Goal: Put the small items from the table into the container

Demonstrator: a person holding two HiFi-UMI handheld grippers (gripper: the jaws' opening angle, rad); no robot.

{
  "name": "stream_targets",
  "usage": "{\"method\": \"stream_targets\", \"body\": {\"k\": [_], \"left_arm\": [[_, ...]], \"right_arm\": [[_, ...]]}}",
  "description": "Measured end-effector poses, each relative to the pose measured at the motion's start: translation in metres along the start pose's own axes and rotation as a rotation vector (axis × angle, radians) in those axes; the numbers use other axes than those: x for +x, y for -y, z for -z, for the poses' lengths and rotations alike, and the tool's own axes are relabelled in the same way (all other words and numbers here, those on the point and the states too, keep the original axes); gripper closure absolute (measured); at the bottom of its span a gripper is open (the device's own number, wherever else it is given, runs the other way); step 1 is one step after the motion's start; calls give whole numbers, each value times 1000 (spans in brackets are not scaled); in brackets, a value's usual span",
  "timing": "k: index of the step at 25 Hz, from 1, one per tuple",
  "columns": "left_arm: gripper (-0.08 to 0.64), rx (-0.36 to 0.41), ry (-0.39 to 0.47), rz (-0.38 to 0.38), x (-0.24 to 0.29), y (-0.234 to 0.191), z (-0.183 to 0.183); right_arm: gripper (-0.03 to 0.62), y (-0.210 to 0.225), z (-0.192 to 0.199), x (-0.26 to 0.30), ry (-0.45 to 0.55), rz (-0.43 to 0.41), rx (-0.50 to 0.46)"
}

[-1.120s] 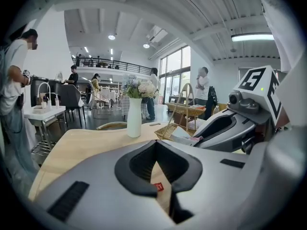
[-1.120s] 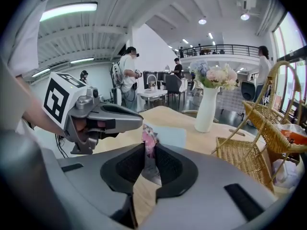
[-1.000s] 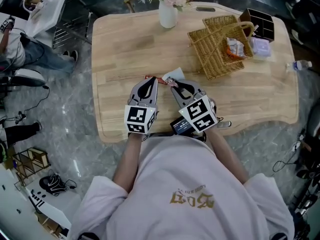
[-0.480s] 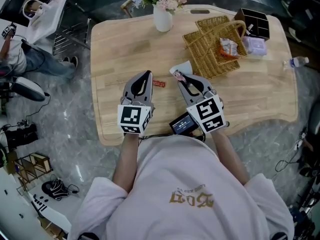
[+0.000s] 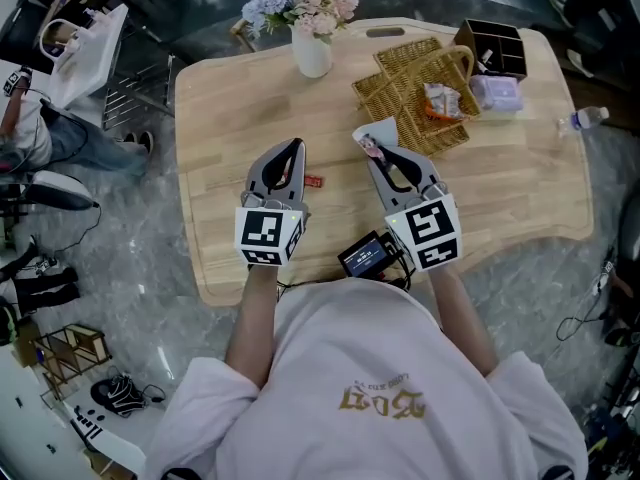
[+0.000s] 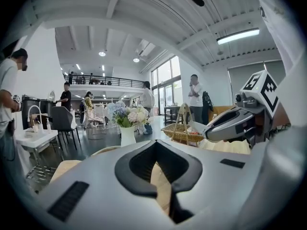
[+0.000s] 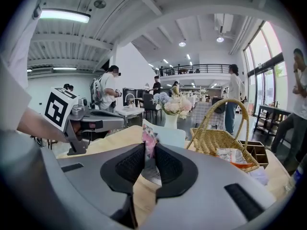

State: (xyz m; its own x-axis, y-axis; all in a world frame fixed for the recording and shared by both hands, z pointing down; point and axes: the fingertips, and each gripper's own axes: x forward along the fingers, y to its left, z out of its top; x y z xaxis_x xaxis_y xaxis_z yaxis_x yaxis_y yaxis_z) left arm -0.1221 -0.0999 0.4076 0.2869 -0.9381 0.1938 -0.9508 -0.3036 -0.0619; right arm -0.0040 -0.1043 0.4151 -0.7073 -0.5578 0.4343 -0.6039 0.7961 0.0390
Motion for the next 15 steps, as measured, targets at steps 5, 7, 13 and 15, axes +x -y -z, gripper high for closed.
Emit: {"method": "stream_targets", "body": {"k": [5,7,13,15], "left_arm": [[560,11,30,29,17,9,-16],[560,8,39,45,24,14,-21],[560,10,45,83,41,29,-28],[560,9,53,94,43,33,-30]], "right_arm": [[517,32,-13,-18,39,85,5],[517,49,-15,-26,58,134,22],[517,91,-9,-38,65,238,68],[517,103,-8,-38,60,260,66]]}}
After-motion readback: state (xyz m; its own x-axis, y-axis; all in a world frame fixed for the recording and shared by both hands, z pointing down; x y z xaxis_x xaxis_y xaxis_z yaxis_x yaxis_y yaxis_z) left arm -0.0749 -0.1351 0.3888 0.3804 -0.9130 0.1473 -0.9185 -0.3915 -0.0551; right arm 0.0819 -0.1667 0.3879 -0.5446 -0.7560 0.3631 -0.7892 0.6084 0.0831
